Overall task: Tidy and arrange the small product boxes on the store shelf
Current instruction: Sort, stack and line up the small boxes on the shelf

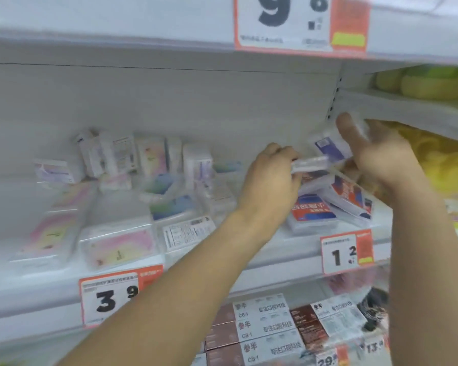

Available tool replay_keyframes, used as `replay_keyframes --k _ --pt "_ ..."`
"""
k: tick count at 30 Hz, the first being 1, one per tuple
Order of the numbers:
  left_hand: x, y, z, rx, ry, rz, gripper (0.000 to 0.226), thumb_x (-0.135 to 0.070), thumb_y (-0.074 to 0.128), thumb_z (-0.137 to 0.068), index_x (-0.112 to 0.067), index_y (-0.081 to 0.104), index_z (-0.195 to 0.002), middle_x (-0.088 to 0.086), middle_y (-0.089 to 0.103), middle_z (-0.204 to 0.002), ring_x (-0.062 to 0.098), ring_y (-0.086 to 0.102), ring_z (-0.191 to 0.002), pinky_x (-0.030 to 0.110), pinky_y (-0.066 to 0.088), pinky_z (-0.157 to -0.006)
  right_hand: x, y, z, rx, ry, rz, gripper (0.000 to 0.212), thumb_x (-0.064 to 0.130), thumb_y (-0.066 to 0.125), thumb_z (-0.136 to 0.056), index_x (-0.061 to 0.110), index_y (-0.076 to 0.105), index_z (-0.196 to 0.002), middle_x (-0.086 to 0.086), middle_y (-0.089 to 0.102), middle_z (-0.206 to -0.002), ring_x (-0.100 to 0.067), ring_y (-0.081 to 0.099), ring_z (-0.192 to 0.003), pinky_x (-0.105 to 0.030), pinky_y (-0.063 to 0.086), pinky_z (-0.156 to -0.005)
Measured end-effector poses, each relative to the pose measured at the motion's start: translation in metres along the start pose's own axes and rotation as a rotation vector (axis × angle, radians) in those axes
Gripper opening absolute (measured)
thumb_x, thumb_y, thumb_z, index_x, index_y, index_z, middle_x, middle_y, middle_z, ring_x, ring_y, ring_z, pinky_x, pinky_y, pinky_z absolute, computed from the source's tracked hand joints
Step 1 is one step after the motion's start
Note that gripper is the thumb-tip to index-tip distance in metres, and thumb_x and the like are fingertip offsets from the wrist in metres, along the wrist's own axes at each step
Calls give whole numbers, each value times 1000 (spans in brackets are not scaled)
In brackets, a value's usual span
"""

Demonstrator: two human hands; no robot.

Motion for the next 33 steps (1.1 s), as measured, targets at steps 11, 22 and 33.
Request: replay_keyframes --k 11,22,33 --pt "8 43 28 288 -39 124 68 -33 67 -82 -34 37 -143 2 33 -135 22 37 -131 28 35 -108 -40 13 -16 398 -35 365 63 66 53 -87 11 61 -118 -5 72 -101 -21 65 -78 -32 49 -65" --pt "33 -5 16 312 -40 -32 64 -35 60 -87 -24 37 -145 4 37 -149 18 38 -136 32 34 -110 -7 17 -13 207 -90 408 55 49 54 -95 1 70 -76 -3 59 -59 -15 53 -56 -25 34 -47" --pt "152 -185 24 82 -311 -383 28 -37 60 -83 -17 72 -97 8 67 -107 29 59 -103 39 48 -92 124 121 58 319 -499 203 24 36 66 -88 13 69 -85 -2 70 -86 -23 64 -87 -28 46 -70"
Point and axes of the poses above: each hand's wrist, its own z-axis away from the middle knuckle, its own y-axis out of the palm, x = y × z, the point moved 4 cm from there along -z, towards the middle knuckle
